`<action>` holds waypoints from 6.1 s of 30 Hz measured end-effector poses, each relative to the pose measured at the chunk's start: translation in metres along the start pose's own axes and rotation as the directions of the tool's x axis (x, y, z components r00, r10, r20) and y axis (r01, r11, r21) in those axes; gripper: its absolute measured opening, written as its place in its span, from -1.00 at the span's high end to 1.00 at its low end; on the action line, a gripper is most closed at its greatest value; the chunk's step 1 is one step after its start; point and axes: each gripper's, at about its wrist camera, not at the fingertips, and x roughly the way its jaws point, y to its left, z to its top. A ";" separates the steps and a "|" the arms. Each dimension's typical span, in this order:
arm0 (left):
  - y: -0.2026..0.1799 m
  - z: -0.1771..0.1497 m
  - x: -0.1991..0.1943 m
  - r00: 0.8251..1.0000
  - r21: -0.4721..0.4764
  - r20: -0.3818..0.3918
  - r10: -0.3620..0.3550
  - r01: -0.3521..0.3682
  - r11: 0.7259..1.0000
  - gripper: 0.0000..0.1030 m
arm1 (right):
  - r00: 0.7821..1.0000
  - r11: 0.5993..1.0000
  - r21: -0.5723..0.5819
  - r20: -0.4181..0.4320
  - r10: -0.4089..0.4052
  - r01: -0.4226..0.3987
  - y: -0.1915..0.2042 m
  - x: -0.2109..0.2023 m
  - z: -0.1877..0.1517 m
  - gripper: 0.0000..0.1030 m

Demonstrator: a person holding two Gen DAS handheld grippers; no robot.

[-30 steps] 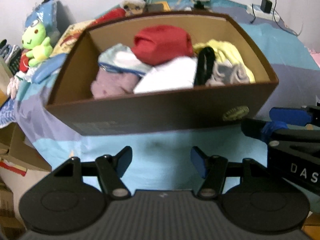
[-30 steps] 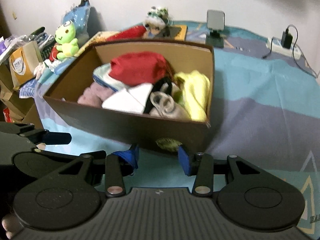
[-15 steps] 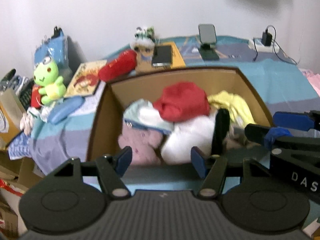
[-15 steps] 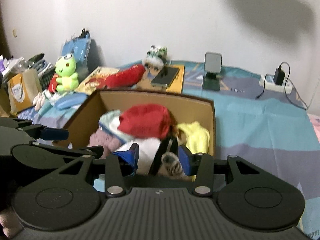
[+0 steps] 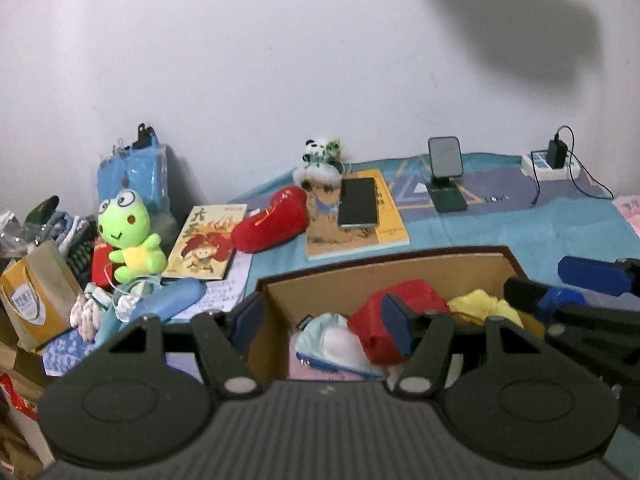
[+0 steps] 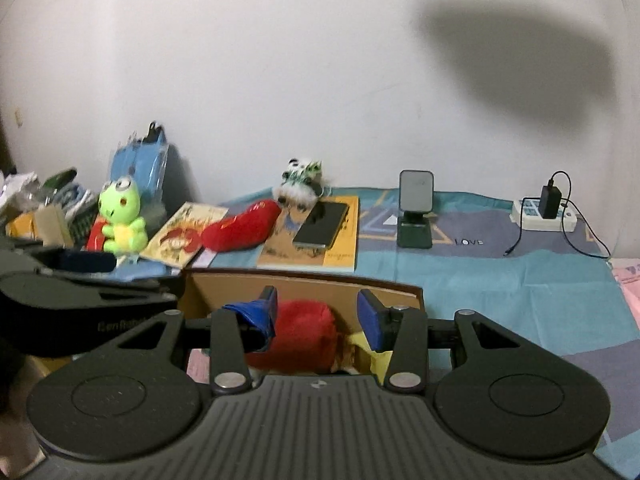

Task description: Organize soft objects

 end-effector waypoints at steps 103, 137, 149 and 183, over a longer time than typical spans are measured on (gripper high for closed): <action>-0.014 -0.039 0.078 0.970 -0.010 -0.239 0.038 -0.042 0.999 -0.25 | 0.997 0.996 0.085 -0.078 -0.022 0.029 -0.016 0.072 -0.049 0.43; -0.020 -0.066 0.149 0.942 -0.056 -0.334 0.020 -0.041 0.998 -0.25 | 0.993 0.999 0.050 -0.120 0.001 0.005 -0.033 0.119 -0.067 0.43; -0.020 -0.058 0.129 0.957 -0.045 -0.287 0.040 -0.056 0.997 -0.25 | 0.997 0.997 0.071 -0.075 -0.003 0.008 -0.034 0.092 -0.054 0.43; -0.009 -0.068 0.065 0.978 -0.081 -0.211 0.003 -0.021 0.996 -0.25 | 0.996 0.996 0.041 -0.053 -0.076 0.079 -0.007 0.036 -0.060 0.42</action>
